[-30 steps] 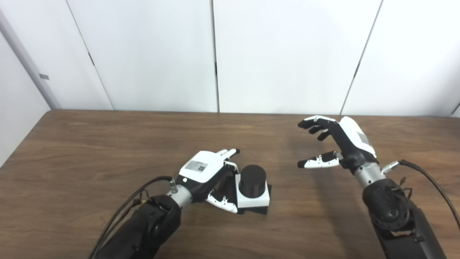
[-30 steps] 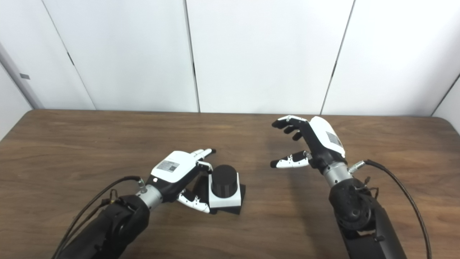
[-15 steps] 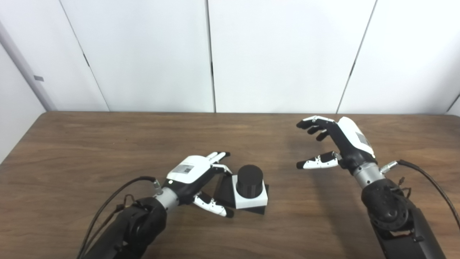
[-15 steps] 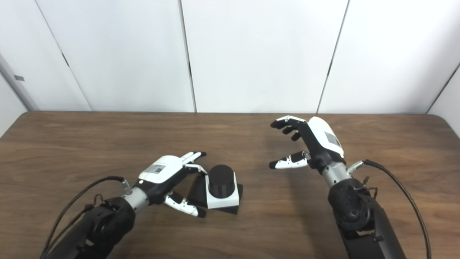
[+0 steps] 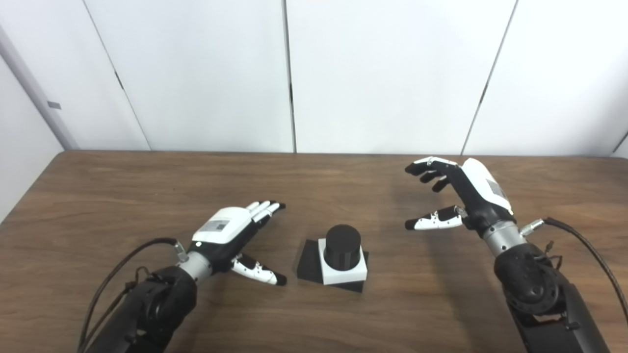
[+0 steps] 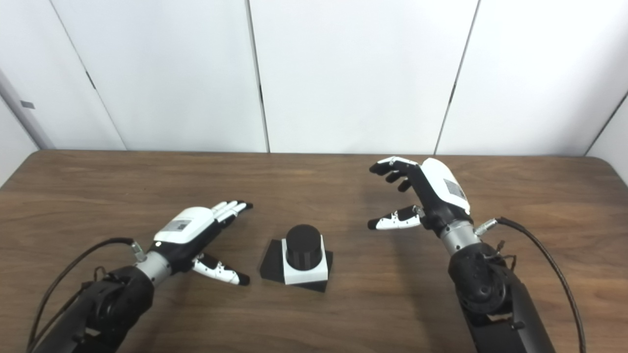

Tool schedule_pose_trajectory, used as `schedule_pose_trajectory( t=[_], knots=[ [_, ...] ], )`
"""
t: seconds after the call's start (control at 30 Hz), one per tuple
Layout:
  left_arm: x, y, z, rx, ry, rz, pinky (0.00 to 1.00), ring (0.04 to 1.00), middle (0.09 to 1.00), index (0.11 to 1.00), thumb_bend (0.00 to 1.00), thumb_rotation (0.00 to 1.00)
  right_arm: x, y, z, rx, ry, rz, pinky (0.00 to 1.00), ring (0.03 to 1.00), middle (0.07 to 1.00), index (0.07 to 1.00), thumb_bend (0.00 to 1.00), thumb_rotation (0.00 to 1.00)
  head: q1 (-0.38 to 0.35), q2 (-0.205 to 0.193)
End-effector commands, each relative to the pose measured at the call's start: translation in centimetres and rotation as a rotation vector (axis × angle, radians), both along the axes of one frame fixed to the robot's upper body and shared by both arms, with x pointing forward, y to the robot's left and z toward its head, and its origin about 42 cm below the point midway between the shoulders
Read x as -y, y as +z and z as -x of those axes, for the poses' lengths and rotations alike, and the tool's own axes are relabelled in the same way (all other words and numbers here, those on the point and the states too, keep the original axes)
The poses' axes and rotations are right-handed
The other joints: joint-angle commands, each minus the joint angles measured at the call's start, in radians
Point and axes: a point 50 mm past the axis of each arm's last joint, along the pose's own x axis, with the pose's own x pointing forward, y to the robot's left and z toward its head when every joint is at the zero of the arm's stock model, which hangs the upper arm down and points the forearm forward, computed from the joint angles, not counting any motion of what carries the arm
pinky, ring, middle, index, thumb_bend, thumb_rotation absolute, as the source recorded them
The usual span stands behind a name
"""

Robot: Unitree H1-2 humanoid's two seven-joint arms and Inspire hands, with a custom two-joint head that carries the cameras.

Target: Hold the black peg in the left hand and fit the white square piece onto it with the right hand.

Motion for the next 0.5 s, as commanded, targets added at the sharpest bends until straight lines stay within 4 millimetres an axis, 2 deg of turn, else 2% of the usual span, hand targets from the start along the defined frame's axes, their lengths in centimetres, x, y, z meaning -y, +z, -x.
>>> schedule_pose_trajectory(
  t=[0.0, 0.07, 0.1, 0.17, 0.33, 0.47],
  knots=[
    [-1.1, 1.7, -0.5, 0.063, 0.026, 0.018, 0.89, 0.994, 1.0, 0.981, 1.0, 0.41, 0.3, 2.4, -0.5, 0.089, 0.009, 0.003, 0.55, 0.671, 0.715, 0.688, 0.74, 0.05, 0.004, 0.0],
    [-1.5, 1.9, -0.4, 0.08, 0.051, 0.069, 0.88, 0.983, 0.995, 0.975, 1.0, 0.41, 0.5, 2.4, -0.4, 0.092, 0.01, 0.003, 0.56, 0.678, 0.716, 0.688, 0.74, 0.05, 0.005, 0.0],
    [-1.7, 2.0, -0.3, 0.089, 0.059, 0.108, 0.85, 0.967, 0.983, 0.967, 1.0, 0.44, 0.5, 2.4, -0.4, 0.094, 0.011, 0.001, 0.56, 0.68, 0.716, 0.685, 0.74, 0.04, 0.007, -0.001],
    [-1.9, 2.0, -0.1, 0.118, 0.073, 0.24, 0.81, 0.943, 0.966, 0.952, 0.98, 0.44, 0.6, 2.3, -0.4, 0.106, 0.018, -0.008, 0.57, 0.678, 0.712, 0.682, 0.74, 0.04, 0.007, -0.003],
    [-1.5, 2.1, 0.4, 0.194, 0.137, 0.489, 0.66, 0.816, 0.872, 0.877, 0.76, 0.4, 0.6, 2.0, 0.0, 0.117, 0.01, -0.037, 0.56, 0.672, 0.711, 0.686, 0.69, 0.08, 0.011, -0.006],
    [-0.4, 2.3, 0.6, 0.244, 0.16, 0.672, 0.6, 0.738, 0.792, 0.803, 0.68, 0.36, 0.7, 1.3, 0.3, 0.147, 0.0, -0.094, 0.57, 0.669, 0.7, 0.676, 0.65, 0.08, 0.014, -0.007]
  ],
)
